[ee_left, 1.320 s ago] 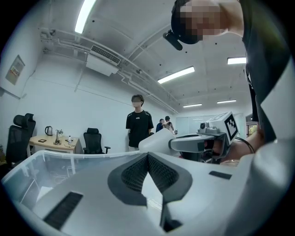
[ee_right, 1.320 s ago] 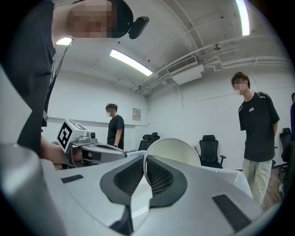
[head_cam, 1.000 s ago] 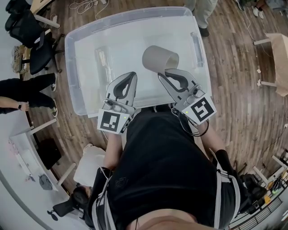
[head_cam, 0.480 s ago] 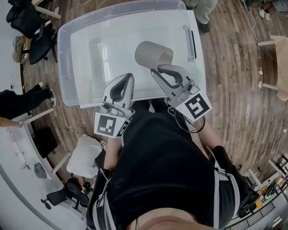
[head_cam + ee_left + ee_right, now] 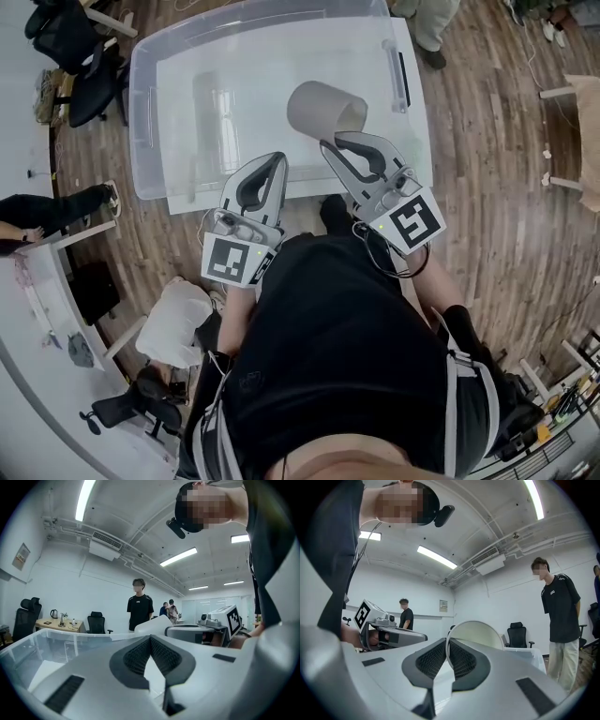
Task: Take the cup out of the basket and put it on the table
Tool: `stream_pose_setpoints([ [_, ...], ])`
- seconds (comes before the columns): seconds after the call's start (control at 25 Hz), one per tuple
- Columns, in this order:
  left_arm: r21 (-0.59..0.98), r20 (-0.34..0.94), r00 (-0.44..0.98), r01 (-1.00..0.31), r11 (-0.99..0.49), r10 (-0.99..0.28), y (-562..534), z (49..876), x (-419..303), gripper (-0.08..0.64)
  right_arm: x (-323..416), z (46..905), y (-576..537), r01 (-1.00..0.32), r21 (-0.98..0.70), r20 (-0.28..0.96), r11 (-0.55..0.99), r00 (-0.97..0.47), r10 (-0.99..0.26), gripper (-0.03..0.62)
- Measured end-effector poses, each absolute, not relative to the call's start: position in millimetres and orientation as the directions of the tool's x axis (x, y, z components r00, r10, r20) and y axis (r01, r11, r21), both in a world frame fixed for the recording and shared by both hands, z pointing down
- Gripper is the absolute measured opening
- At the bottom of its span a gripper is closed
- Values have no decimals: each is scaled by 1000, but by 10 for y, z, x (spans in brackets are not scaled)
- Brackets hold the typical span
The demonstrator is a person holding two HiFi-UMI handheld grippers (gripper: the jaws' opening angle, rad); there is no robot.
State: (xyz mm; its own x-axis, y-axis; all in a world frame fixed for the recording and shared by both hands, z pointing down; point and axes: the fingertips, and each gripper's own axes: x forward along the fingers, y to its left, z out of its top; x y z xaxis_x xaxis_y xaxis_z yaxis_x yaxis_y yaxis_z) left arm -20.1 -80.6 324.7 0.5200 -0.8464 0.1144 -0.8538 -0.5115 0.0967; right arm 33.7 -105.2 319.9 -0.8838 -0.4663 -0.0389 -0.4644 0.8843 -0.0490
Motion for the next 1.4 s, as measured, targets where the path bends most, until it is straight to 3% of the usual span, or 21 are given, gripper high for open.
stream_pose_setpoints([
  [0.84, 131, 83, 548, -834, -536, -832, 1729, 3373, -681, 18, -58, 3201, 1435, -492, -12, 3, 871, -871, -492, 35],
  [1.4, 134, 45, 579, -811, -570, -814, 2353, 3220, -603, 18, 79, 3081, 2194, -504, -13, 7, 864, -864, -503, 35],
])
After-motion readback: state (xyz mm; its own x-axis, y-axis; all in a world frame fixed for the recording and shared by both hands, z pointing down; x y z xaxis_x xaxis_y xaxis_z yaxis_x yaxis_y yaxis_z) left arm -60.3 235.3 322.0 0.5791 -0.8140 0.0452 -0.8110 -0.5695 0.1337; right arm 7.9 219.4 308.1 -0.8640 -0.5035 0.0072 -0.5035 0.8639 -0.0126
